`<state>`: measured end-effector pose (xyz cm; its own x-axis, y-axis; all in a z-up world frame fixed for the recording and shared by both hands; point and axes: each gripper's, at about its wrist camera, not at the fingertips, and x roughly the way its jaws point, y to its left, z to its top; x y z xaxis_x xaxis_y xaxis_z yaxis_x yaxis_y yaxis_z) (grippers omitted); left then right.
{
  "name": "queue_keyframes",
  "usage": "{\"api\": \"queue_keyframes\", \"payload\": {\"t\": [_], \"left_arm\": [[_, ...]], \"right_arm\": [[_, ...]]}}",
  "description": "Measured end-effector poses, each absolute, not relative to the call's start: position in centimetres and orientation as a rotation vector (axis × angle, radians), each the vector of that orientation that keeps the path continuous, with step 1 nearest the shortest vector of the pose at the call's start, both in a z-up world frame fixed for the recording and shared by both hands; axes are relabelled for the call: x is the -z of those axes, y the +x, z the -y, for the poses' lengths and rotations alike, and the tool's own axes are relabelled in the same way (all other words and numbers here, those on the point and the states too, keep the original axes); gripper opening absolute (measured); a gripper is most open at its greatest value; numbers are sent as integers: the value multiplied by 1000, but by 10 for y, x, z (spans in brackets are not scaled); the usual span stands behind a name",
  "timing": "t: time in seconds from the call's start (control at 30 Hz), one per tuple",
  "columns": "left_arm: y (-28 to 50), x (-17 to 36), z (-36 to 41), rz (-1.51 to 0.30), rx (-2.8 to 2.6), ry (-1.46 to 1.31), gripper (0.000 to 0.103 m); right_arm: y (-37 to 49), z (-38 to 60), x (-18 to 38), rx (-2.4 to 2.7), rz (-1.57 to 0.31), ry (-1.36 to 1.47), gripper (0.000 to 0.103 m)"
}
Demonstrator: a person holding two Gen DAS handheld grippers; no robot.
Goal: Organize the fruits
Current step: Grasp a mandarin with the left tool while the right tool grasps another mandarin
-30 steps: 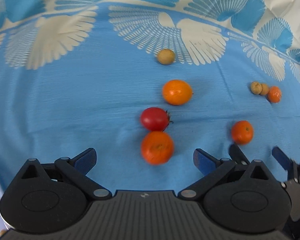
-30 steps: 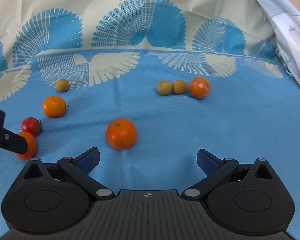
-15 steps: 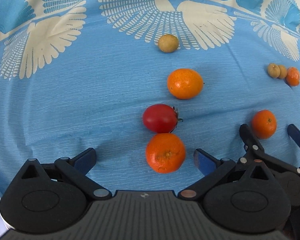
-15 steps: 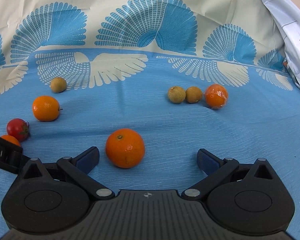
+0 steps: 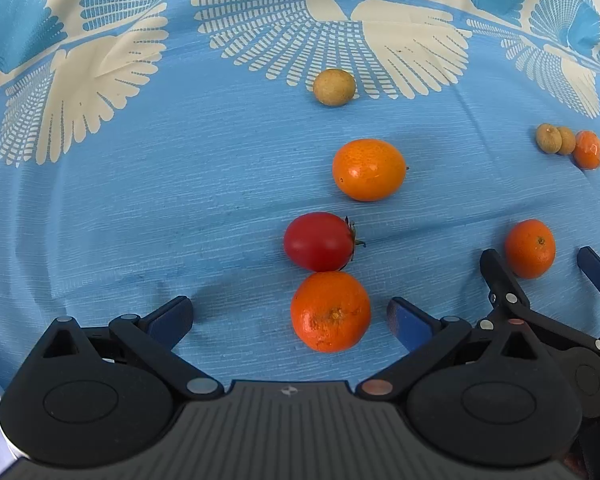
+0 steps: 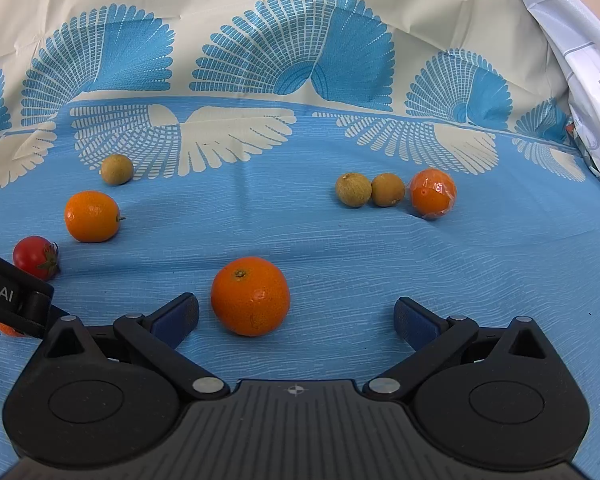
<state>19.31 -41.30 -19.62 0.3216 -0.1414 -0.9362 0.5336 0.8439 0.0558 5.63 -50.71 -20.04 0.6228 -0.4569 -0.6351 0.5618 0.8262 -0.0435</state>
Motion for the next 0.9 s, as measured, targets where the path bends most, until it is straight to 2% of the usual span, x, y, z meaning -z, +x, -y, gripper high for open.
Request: {"api": "queue_keyframes", "payload": {"t": [0.07, 0.13, 0.2, 0.27, 0.3, 0.33, 0.37, 0.4, 0.67, 0.9], "left_arm": [[194, 193, 414, -1174, 451, 395, 102], [191, 184, 413, -1149, 490, 408, 85], [192, 178, 413, -1138, 507, 405, 81], [192, 180, 412, -1156, 525, 384, 63], [193, 182, 412, -1176, 537, 379, 49], [191, 181, 410, -1164, 533, 378, 40], [188, 179, 409, -1153, 536, 378, 40], [186, 177, 408, -1153, 535, 379, 40], [163, 138, 366, -1136, 504, 322, 40], [119, 86, 282, -1189, 442, 296, 40]], "right_arm": [[56, 507, 201, 588, -682, 164, 102], [57, 506, 199, 591, -686, 155, 102], [59, 503, 198, 594, -696, 136, 102], [59, 502, 198, 598, -697, 118, 102], [59, 501, 198, 600, -696, 114, 100], [58, 501, 198, 590, -693, 120, 87], [57, 502, 196, 564, -684, 146, 75], [55, 502, 192, 553, -671, 157, 35], [32, 502, 172, 564, -595, 180, 37], [-24, 456, 112, 491, -583, 122, 37]]}}
